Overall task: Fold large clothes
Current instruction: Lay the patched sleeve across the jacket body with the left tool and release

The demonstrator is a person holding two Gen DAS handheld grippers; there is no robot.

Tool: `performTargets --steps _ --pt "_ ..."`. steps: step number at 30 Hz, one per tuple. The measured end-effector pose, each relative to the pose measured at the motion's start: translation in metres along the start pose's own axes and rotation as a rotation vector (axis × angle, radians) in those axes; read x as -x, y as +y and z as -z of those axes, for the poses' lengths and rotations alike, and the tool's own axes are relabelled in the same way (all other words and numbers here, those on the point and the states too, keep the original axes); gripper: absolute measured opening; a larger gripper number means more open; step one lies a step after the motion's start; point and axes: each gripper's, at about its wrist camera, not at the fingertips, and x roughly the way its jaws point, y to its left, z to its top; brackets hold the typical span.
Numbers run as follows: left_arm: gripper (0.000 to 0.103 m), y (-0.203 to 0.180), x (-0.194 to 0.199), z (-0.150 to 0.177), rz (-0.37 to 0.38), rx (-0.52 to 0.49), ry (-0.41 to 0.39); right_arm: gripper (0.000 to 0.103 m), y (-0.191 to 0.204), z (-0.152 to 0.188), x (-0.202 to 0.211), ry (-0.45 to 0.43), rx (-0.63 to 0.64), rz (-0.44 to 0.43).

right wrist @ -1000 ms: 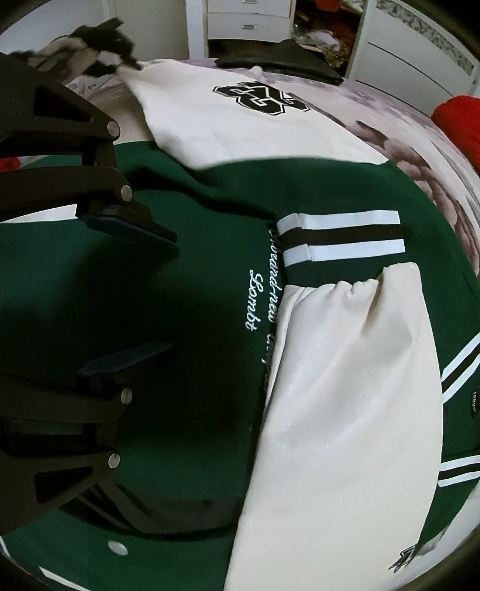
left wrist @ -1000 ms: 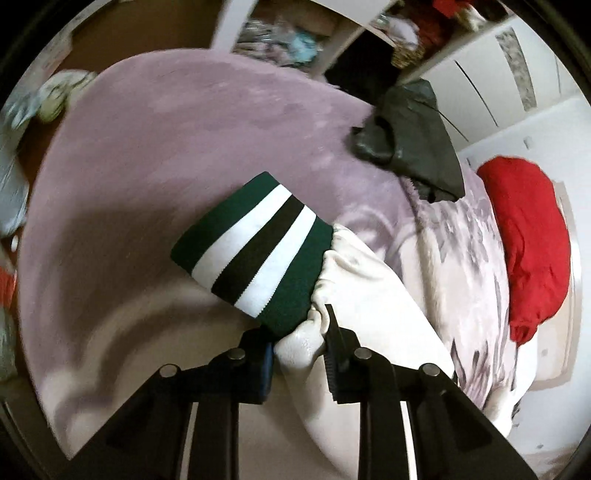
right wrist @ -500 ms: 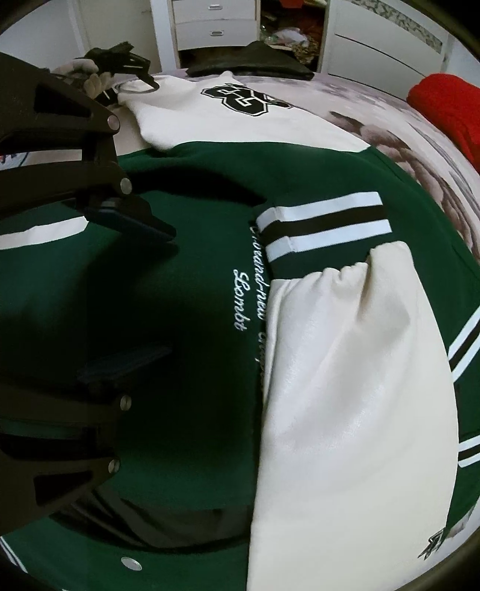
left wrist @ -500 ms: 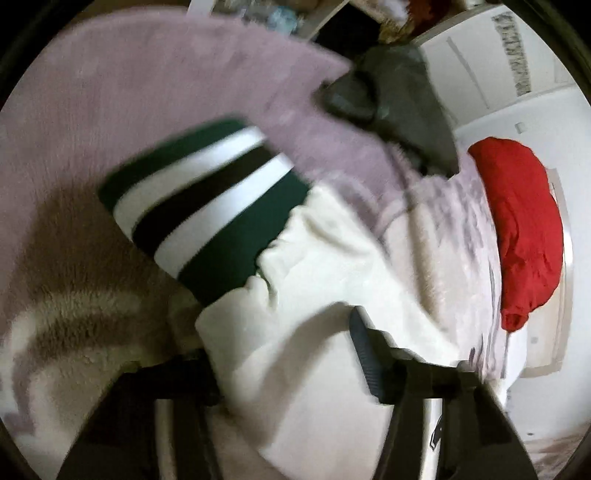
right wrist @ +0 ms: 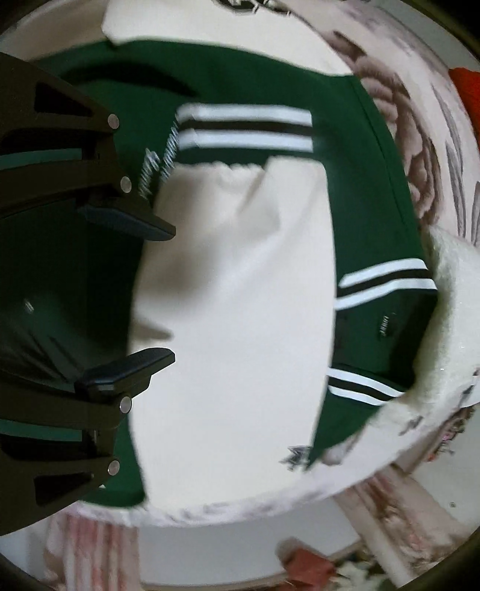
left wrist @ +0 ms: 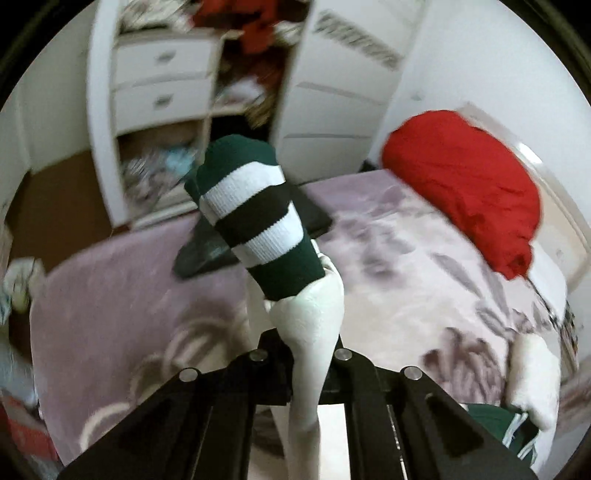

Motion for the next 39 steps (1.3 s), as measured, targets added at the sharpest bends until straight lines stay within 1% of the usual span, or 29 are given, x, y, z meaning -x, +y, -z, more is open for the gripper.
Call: performTargets --steps 2,3,5,6,7,10,11,12,14,15,17,18,19,20,21,23,25,26,27,29,31,32,33,34,36,37,39 --pt "0.004 -0.034 0.021 -0.001 0.029 -0.066 -0.025 0.065 -0.005 -0.005 -0.006 0.001 0.018 -0.002" --pt "0.004 -0.046 0.024 -0.001 0.038 -0.090 -0.033 0.066 -0.010 -0.009 -0.009 0.002 0.017 -0.024" --pt "0.003 -0.088 0.043 0.010 0.067 -0.176 -0.049 0.069 -0.018 -0.015 -0.011 0.010 0.018 -0.065" --pt "0.003 -0.102 0.046 0.014 0.076 -0.200 -0.051 0.069 -0.027 -0.017 -0.011 0.006 0.015 -0.091" --pt "0.003 -0.123 0.054 0.024 0.095 -0.237 -0.046 0.069 -0.033 -0.018 -0.010 -0.002 0.010 -0.107" --pt "0.003 -0.182 0.072 0.058 0.155 -0.331 -0.022 0.072 -0.065 -0.018 -0.007 -0.013 -0.030 -0.191" --pt "0.003 -0.208 0.081 0.077 0.187 -0.374 -0.006 0.072 -0.080 -0.017 -0.007 -0.008 -0.052 -0.218" --pt "0.003 -0.229 0.085 0.089 0.210 -0.408 0.004 0.072 -0.096 -0.015 -0.008 -0.001 -0.078 -0.241" --pt "0.003 -0.266 0.100 0.120 0.256 -0.463 0.024 0.072 -0.134 -0.007 -0.013 0.018 -0.144 -0.283" --pt "0.003 -0.295 0.108 0.142 0.297 -0.497 0.047 0.072 -0.157 -0.002 -0.017 0.028 -0.176 -0.290" --pt "0.003 -0.337 0.121 0.183 0.371 -0.541 0.088 0.072 -0.198 0.010 -0.025 0.046 -0.233 -0.295" --pt "0.003 -0.355 0.125 0.197 0.395 -0.558 0.106 0.072 -0.221 0.017 -0.031 0.057 -0.264 -0.297" --pt "0.003 -0.379 0.130 0.222 0.433 -0.588 0.134 0.072 -0.243 0.024 -0.037 0.069 -0.293 -0.295" --pt "0.003 -0.398 0.134 0.239 0.458 -0.613 0.152 0.072 -0.269 0.034 -0.044 0.086 -0.327 -0.290" --pt "0.003 -0.422 0.139 0.267 0.486 -0.654 0.173 0.072 -0.287 0.042 -0.049 0.098 -0.350 -0.288" --pt "0.003 -0.454 0.143 0.311 0.520 -0.710 0.221 0.072 -0.326 0.060 -0.062 0.125 -0.390 -0.265" --pt "0.003 -0.474 0.142 0.341 0.536 -0.751 0.258 0.072 -0.355 0.077 -0.072 0.148 -0.421 -0.248" --pt "0.003 -0.485 0.140 0.362 0.538 -0.787 0.280 0.072 -0.370 0.086 -0.078 0.161 -0.439 -0.244" --pt "0.004 -0.490 0.139 0.374 0.532 -0.813 0.299 0.072 -0.385 0.095 -0.083 0.174 -0.458 -0.242" --pt "0.004 -0.502 0.131 0.407 0.479 -0.887 0.347 0.072 -0.406 0.110 -0.090 0.189 -0.492 -0.249" --pt "0.005 -0.507 0.127 0.429 0.431 -0.954 0.378 0.072 -0.425 0.123 -0.096 0.204 -0.526 -0.283" --pt "0.008 -0.506 0.125 0.433 0.411 -0.972 0.381 0.073 -0.433 0.129 -0.099 0.209 -0.543 -0.307" --pt "0.019 -0.502 0.126 0.434 0.392 -0.987 0.375 0.073 -0.440 0.134 -0.101 0.213 -0.561 -0.340" --pt "0.028 -0.497 0.127 0.434 0.376 -1.007 0.366 0.073 -0.445 0.138 -0.103 0.218 -0.572 -0.369" --pt "0.074 -0.490 0.130 0.427 0.360 -1.021 0.356 0.073 -0.454 0.146 -0.104 0.230 -0.598 -0.436" --pt "0.079 -0.484 0.131 0.422 0.346 -1.015 0.350 0.072 -0.458 0.149 -0.104 0.233 -0.610 -0.467" --pt "0.080 -0.465 0.136 0.405 0.313 -0.976 0.346 0.072 -0.461 0.152 -0.100 0.234 -0.637 -0.534"
